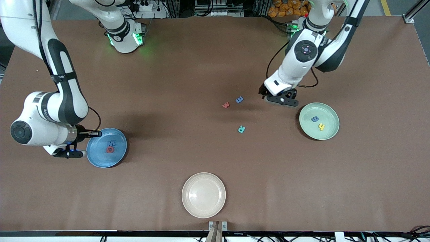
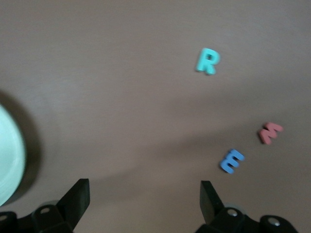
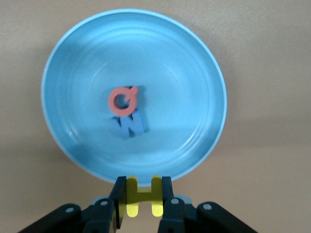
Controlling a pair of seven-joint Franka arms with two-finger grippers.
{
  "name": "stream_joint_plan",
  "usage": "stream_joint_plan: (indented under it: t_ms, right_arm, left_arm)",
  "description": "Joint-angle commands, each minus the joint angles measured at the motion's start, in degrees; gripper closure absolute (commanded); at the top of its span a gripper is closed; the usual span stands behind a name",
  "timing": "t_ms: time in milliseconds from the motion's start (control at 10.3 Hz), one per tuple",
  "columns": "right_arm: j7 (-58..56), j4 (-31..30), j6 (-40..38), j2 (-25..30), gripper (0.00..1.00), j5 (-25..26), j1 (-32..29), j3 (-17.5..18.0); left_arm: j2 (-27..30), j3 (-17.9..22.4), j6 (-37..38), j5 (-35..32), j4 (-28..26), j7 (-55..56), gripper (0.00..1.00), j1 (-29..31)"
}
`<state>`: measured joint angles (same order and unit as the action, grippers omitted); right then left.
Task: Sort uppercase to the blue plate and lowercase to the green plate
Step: 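Place the H on the blue plate while the left gripper reaches the E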
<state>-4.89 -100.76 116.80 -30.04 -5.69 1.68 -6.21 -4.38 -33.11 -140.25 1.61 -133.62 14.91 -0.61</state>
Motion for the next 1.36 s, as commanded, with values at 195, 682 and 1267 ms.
stream_joint_plan:
  t_ms: [195,682,1267]
  right_arm:
    - [-0.03,0.03,4.66,-0.11,0.00,-0.73,-1.07,1.03]
    - [1.55,1.53,1.17,10.06,0.00,-0.11,2.60,1.12]
    - [6.65,8.39,-5.88,14.82,0.00,-0.99,5.43,3.05]
  left_arm:
    - [-4.83,-4.16,-8.71,0.59,-1.29,-10.50,0.00,-3.41]
    - [-10.73,-3.81,-12.15,-6.34,-1.03,-14.47,0.04,-7.02]
    - [-14.95,-1.44,-12.24,-12.75,-0.41,-13.86,0.14,-10.19]
